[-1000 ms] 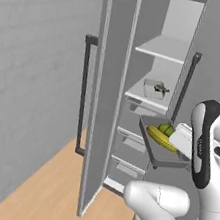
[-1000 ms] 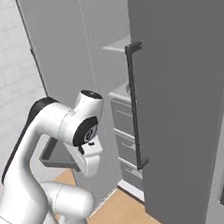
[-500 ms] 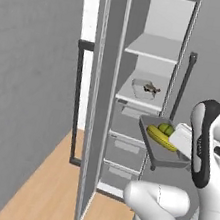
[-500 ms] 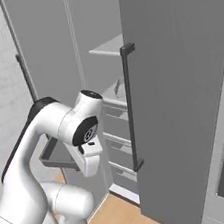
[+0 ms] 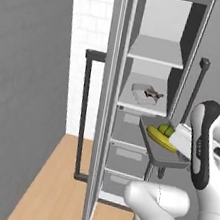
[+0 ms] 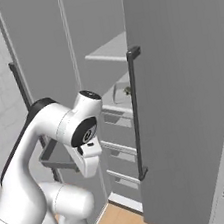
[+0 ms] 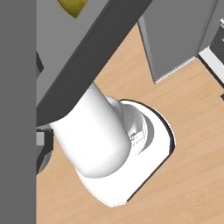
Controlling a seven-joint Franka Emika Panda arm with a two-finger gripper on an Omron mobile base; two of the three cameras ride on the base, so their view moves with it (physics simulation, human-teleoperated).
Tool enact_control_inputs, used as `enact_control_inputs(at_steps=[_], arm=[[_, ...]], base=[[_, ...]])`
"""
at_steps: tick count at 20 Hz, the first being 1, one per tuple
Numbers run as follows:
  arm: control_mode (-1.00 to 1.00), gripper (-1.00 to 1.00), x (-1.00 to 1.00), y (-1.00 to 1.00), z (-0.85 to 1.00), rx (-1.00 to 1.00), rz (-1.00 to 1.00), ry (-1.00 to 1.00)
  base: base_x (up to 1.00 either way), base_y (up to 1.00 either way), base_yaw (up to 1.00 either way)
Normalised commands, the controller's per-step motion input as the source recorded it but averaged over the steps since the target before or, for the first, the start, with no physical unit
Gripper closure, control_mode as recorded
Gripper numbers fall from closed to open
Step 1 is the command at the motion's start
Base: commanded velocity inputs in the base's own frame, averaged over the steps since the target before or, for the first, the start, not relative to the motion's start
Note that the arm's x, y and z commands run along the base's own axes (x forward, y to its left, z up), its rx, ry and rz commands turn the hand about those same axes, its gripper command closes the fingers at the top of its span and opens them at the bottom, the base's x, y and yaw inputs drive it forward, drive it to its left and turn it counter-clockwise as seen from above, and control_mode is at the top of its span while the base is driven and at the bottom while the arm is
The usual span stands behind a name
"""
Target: Take the meat container that has the fish and place it on the second highest rack of the freezer. Then take the vegetable container that has the lime and cucumber and place it on the highest rack of the freezer.
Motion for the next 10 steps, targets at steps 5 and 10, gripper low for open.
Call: enact_control_inputs(at_steps=[5,10], arm=[[1.0,1.0,0.0,0.0,0.0,0.0,0.0,0.0],[1.0,1.0,0.0,0.0,0.0,0.0,0.0,0.0]], base=[[0.54,0.0,-0.16],[0.58,0.16,-0.1]])
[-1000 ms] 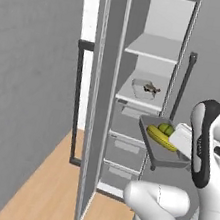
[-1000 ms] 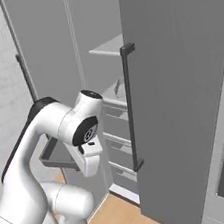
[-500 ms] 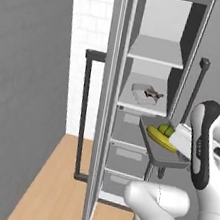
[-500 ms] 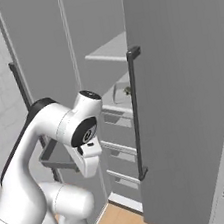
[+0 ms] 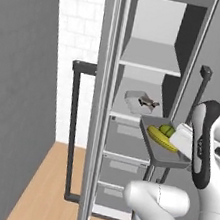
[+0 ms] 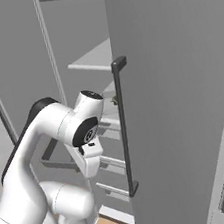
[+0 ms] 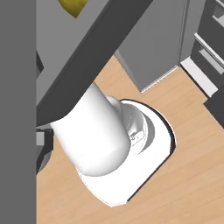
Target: Take the meat container that has the fish and place it on the second highest rack of the freezer. Then take the vegetable container that has the lime and cucumber and place it on the highest rack of the freezer.
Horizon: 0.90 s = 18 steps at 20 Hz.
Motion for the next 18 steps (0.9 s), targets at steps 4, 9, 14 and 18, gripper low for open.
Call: enact_control_inputs(at_steps=[4,9,14,18], arm=[[1.0,1.0,0.0,0.0,0.0,0.0,0.0,0.0],[1.0,1.0,0.0,0.0,0.0,0.0,0.0,0.0],[1.0,1.0,0.0,0.0,0.0,0.0,0.0,0.0],[-1.0,1.0,0.08,0.14,0.07,0.0,-0.01,0.0]], base=[[0.58,0.09,-0.06],[0.4,0.33,-0.11],[0.31,0.55,-0.14],[0.34,0.48,-0.07]])
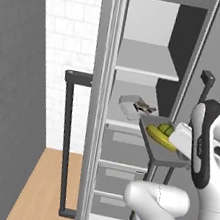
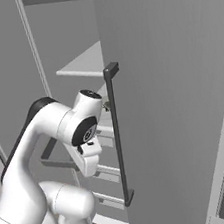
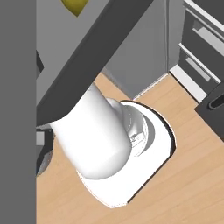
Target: Take the meat container that has the fish and place it on the second highest rack of the freezer. Then take the vegetable container that has the lime and cucumber and place it on the highest rack of the freezer.
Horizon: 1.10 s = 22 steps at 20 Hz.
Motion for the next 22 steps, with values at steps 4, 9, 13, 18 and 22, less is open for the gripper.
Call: enact_control_inputs(at_steps=[4,9,13,18,22], arm=[[-1.0,1.0,0.13,0.22,0.78,0.0,-0.01,-0.16],[-1.0,1.0,0.29,0.0,0.97,0.0,-0.07,-0.18],[-1.0,1.0,0.28,0.11,0.72,0.0,-0.18,-0.11],[-1.0,1.0,0.09,0.31,0.44,0.0,-0.15,-0.08],[-1.0,1.0,0.59,0.23,0.3,0.0,-0.15,0.01]], base=[[0.0,0.0,0.0],[0.0,0.0,0.0],[0.0,0.0,0.0],[0.0,0.0,0.0],[0.0,0.0,0.0]])
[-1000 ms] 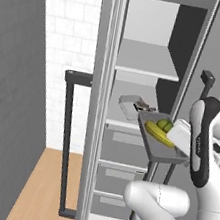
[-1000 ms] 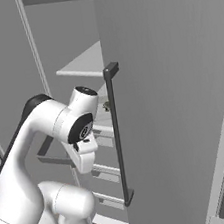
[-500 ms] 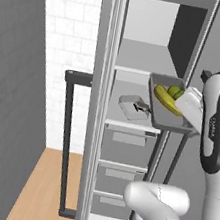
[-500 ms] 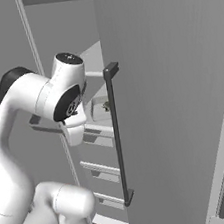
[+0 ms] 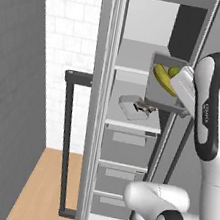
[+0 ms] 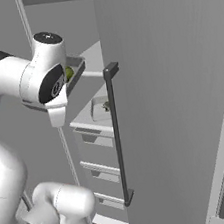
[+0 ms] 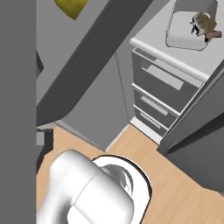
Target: Take the meat container that has the fish and place it on the second highest rack of the freezer. Then take the vegetable container that has the lime and cucumber and place it on the highest rack of the freezer.
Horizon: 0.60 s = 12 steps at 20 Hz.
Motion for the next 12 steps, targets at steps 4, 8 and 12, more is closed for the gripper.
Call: enact_control_inputs(at_steps=[4,8,12], arm=[[-1.0,1.0,0.69,0.02,0.23,-0.01,-0.11,0.02],[-1.0,1.0,0.57,0.0,0.18,-0.04,-0.02,0.02],[-1.0,1.0,0.53,0.0,0.0,-0.01,0.0,0.01]], base=[[0.0,0.0,0.0],[0.0,0.0,0.0],[0.0,0.0,0.0]])
